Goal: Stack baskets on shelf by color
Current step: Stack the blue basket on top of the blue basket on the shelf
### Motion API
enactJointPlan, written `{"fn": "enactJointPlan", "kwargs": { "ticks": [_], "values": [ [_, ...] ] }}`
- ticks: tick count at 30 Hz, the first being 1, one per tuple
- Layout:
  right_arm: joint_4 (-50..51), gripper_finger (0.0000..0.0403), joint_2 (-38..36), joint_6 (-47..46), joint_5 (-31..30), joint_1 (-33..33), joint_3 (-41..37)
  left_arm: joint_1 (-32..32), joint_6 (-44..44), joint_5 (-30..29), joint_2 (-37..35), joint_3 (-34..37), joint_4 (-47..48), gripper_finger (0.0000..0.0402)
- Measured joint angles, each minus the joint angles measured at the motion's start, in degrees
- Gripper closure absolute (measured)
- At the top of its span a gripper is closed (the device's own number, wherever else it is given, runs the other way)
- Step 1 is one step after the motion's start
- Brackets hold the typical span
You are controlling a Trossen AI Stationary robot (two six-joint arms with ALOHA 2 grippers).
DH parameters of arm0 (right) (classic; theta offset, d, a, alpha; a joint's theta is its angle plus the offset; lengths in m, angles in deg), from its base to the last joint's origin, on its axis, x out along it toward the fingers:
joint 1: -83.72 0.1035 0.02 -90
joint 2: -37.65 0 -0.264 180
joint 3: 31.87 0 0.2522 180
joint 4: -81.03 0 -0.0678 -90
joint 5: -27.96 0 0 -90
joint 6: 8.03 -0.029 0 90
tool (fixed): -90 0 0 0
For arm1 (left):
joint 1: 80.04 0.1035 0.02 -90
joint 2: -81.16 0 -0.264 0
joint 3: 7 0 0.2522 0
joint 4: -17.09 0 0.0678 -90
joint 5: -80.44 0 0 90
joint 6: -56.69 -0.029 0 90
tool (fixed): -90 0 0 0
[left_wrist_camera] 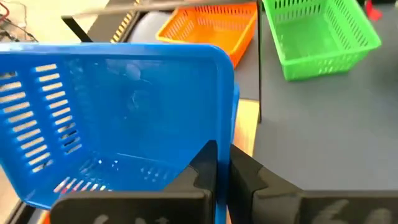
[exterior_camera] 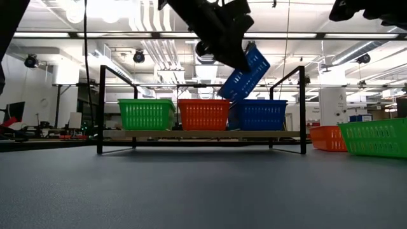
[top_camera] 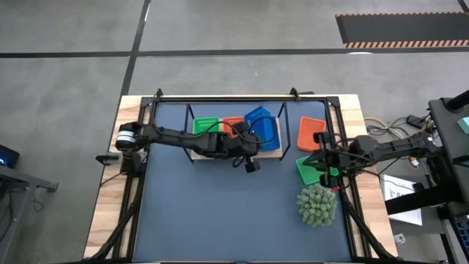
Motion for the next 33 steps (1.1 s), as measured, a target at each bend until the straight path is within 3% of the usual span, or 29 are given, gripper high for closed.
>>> {"fn": "enactJointPlan", "kwargs": {
  "ticks": [10,33],
  "values": [
    [0.1,0.0394,0.0,-0.3,0.0,0.0,0.0,0.0,-0.8,0.0,0.5,2.8,-5.9,0.0402],
    [0.1,0.0394,0.0,-1.2,0.0,0.0,0.0,0.1,-1.5,0.0,0.5,3.6,-5.9,0.0402]
  ]
}}
